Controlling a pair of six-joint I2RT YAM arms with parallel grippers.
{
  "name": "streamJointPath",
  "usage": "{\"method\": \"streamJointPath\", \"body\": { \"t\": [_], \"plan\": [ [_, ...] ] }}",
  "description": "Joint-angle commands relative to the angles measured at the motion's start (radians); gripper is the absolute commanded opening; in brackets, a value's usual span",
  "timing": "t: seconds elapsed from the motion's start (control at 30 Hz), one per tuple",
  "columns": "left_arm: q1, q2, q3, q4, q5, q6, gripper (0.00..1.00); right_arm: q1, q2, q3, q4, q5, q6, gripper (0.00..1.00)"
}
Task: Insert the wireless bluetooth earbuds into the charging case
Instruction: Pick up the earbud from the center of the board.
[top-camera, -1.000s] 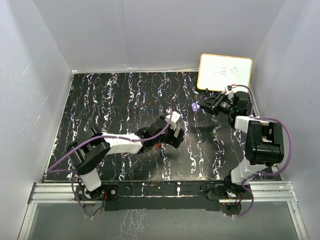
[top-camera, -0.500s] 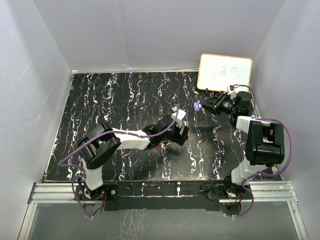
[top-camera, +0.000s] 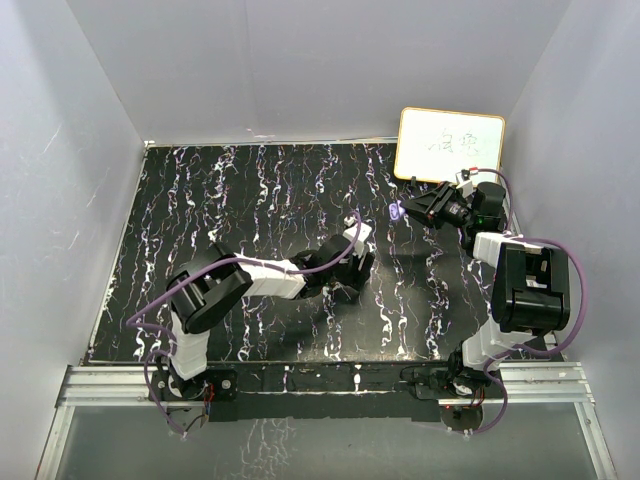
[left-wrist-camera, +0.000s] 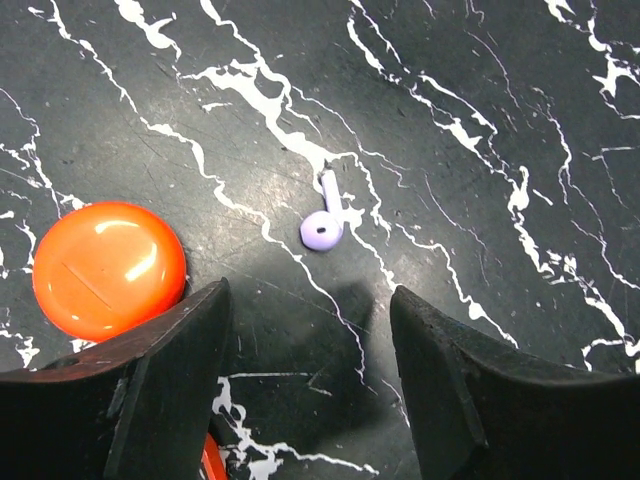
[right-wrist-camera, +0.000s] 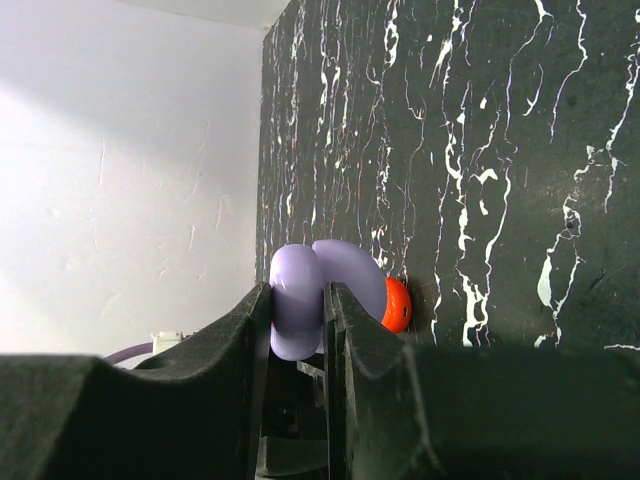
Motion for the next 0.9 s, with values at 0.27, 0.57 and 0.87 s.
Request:
{"method": "streamJointPath", "body": {
  "t": [0.27, 0.57, 0.87],
  "plan": [
    [-0.005, 0.053, 0.051, 0.020, -0.075, 0.050, 0.57, -0.006, -0.042, 0.029, 0.029, -0.017, -0.013, 0.00],
    [-0.005, 0.072, 0.056, 0.017, -0.132, 0.082, 0.55, -0.009, -0.046, 0.021, 0.029, -0.018, -0.016, 0.00],
    [-0.005, 0.088, 0.057, 0.034, -0.170, 0.102, 0.52, -0.011, -0.047, 0.017, 0.029, -0.019, -0.018, 0.00]
  ]
}}
